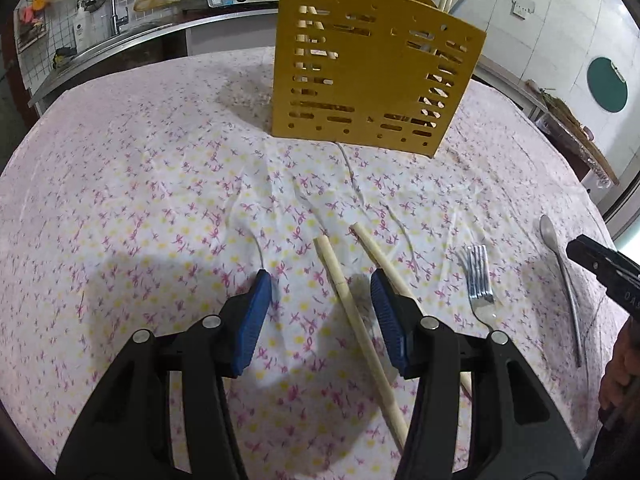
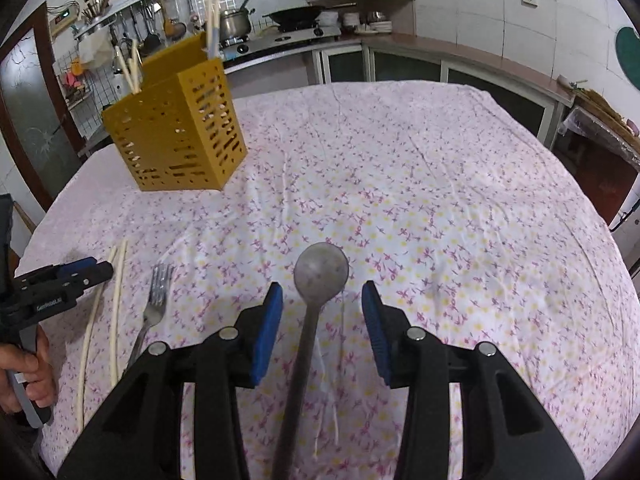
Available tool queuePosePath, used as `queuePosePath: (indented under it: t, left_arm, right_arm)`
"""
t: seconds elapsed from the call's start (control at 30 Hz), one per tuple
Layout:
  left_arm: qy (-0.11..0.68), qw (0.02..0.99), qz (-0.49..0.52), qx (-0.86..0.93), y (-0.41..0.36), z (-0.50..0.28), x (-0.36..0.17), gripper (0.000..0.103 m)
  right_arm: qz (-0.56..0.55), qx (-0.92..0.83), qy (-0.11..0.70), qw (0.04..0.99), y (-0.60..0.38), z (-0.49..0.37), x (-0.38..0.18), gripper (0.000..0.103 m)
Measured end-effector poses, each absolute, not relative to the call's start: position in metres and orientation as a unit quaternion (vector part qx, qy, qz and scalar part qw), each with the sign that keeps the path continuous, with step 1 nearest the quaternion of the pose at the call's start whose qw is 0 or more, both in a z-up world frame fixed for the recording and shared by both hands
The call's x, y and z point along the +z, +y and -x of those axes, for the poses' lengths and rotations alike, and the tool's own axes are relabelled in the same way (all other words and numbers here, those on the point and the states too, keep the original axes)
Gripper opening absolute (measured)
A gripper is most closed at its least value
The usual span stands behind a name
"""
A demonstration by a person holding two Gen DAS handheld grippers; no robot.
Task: Organize utensils
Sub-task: 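Move both open tools back down toward the chopsticks and metal spoon, then close the left tool on a chopstick while the right tool grasps the metal spoon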
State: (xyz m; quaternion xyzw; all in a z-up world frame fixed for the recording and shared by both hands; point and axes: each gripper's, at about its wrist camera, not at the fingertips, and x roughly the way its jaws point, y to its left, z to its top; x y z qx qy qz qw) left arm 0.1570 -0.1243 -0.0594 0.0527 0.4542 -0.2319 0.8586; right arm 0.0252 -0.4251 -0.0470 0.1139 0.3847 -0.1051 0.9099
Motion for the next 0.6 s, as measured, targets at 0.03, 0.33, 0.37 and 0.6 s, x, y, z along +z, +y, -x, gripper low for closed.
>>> queuePosePath:
  t: [0.03, 0.33, 0.37, 0.6]
  left_arm:
    - [0.454, 0.858, -0.055, -0.233, -0.125, -0.158, -0.060, 0.050]
    - [0.457, 0.854, -0.043, -0.245, -0.126, -0.164, -0.060, 0.018]
    - [0.459, 0.851, -0.041, -0.252, -0.127, -0.162, -0.059, 0.016]
    - [0.456, 0.848, -0.052, -0.265, -0.135, -0.161, -0.062, 0.012]
  right_arm:
    - [-0.121, -0.106, 0.388, 0.908, -0.428, -0.029, -0.049, 0.041]
    - [-0.160, -0.084, 0.413, 0.893, -0.437, -0.053, -0.065, 0.043]
    - [-0.153, -0.087, 0.414, 0.893, -0.435, -0.056, -0.065, 0.043]
    - [-0.139, -0.098, 0.414, 0.894, -0.433, -0.065, -0.065, 0.035]
